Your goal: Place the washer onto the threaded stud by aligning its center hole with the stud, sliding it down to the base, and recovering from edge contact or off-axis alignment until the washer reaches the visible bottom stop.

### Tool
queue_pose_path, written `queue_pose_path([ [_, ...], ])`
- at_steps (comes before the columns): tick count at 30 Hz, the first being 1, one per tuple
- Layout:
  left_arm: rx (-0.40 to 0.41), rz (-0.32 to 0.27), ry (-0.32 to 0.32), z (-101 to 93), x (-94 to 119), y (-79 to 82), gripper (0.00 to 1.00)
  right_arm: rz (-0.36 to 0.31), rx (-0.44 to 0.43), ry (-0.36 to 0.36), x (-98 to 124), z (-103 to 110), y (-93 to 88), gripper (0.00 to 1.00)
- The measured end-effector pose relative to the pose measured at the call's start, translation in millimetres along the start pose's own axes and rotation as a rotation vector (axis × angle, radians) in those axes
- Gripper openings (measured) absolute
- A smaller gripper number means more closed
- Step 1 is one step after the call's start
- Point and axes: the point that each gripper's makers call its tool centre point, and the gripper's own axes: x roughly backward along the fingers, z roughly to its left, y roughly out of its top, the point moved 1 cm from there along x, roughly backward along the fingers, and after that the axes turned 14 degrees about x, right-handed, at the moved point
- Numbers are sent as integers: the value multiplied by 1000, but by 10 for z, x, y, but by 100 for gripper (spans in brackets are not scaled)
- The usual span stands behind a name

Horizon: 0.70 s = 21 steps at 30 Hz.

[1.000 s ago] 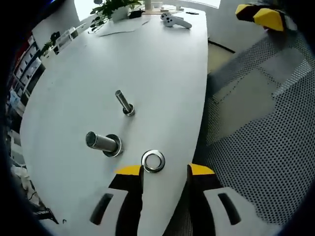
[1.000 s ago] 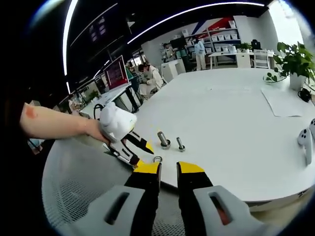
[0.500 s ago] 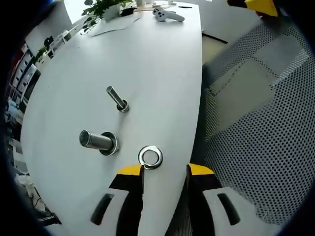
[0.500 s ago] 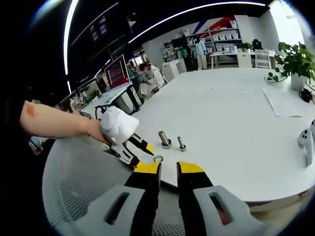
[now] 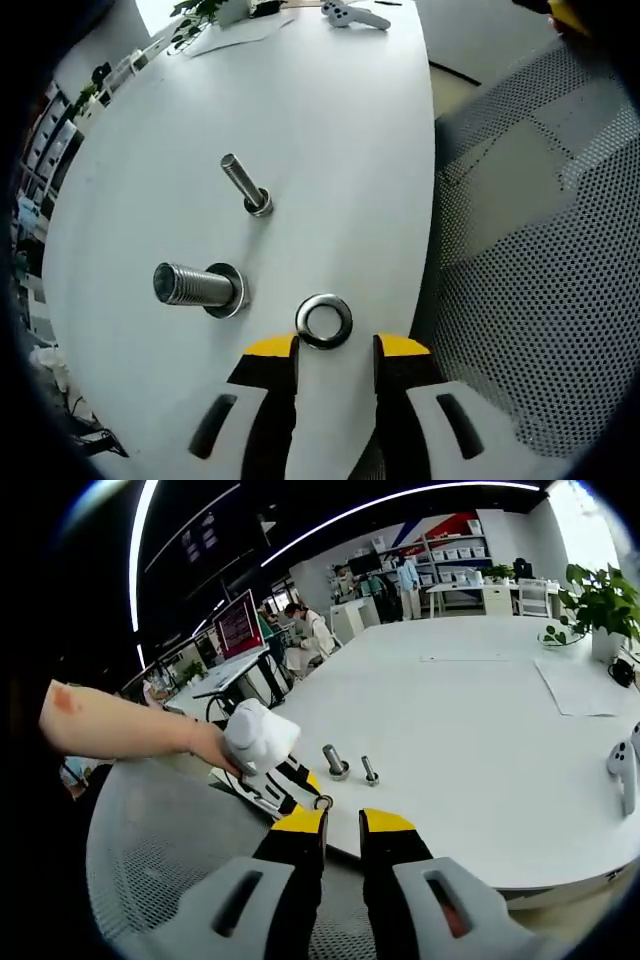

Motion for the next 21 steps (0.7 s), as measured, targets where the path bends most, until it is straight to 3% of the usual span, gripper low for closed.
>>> queue_pose_path([
  [21,-12,-22,-5,0,-7,99,26,1,1,2,-11,5,5,16],
])
